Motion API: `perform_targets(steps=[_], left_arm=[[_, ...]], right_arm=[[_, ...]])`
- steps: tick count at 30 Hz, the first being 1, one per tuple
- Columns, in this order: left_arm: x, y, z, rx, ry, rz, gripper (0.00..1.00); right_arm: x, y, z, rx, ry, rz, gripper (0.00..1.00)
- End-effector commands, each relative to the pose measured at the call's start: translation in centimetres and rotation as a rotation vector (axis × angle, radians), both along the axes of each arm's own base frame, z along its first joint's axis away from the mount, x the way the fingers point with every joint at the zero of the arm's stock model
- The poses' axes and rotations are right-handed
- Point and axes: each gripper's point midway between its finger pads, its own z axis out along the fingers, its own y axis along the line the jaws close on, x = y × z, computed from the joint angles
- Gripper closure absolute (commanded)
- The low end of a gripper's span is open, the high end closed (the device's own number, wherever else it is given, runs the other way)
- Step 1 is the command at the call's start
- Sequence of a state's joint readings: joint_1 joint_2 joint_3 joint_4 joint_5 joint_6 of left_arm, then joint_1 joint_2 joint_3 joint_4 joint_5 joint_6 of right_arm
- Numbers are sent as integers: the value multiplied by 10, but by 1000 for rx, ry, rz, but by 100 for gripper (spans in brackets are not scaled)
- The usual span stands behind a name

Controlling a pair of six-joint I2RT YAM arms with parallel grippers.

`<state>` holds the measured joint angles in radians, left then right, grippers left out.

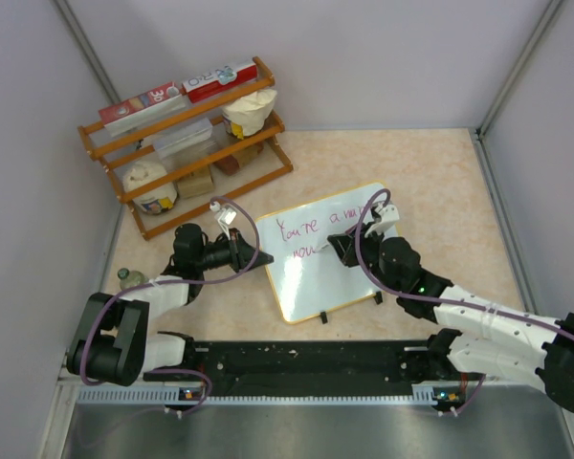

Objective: Write a sentence on the whiteboard

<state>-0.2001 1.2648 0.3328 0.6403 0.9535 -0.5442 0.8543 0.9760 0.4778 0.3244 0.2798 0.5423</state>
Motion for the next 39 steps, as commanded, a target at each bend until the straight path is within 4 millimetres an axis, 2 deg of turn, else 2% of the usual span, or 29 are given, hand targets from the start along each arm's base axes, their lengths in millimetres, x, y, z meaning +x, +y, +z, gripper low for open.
perform_targets(steps=[1,26,37,39], left_arm=[[11,3,4,33,-113,26,100],[12,3,4,33,-115,28,100],[11,3,3,34,-114,27,100],[11,3,4,33,-115,26,100]], right_arm=[[6,-17,-14,-81,10,-61,100],[27,-21,17,-51,-40,-140,100],[25,-11,17,-39,-30,-98,100],[23,-11,23,-21,-40,-90,100]])
